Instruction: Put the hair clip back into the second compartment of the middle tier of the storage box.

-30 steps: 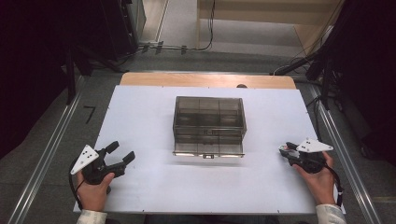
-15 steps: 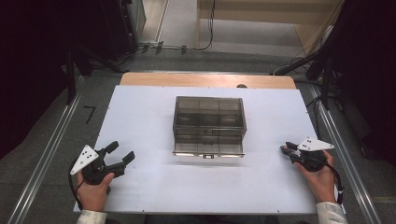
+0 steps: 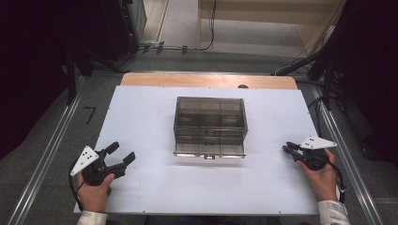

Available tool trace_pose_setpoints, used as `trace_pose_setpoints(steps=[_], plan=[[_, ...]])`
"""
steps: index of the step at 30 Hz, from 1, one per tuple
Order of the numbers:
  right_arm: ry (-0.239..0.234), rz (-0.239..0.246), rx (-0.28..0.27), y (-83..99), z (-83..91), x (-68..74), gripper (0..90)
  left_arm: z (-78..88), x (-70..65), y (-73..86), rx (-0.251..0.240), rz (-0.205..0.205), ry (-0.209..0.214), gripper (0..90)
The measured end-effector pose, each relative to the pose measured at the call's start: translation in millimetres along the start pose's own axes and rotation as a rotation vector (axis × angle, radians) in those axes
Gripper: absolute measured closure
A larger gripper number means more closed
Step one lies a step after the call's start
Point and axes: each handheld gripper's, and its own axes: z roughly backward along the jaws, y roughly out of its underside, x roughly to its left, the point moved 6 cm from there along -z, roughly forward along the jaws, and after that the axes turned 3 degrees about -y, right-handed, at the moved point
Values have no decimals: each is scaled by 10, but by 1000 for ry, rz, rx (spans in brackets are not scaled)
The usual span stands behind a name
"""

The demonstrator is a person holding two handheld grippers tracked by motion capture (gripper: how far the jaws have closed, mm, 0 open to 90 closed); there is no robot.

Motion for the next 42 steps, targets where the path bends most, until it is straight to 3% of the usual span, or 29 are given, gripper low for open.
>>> trace_pose_setpoints(steps=[6, 16, 25, 27, 42], plan=[[22, -35, 2, -2, -16, -77, 827, 3, 4, -1, -2, 2, 0, 170], [14, -61, 8, -1, -21, -96, 831, 11, 1, -3, -3, 4, 2, 169], [-25, -122, -49, -19, 53, -111, 838, 10, 5, -3, -3, 4, 2, 169], [-49, -136, -82, -59, 94, -78, 838, 11, 5, -4, -4, 4, 1, 170], [-88, -129, -122, -182, 147, 123, 838, 15, 6, -7, -6, 4, 1, 170]])
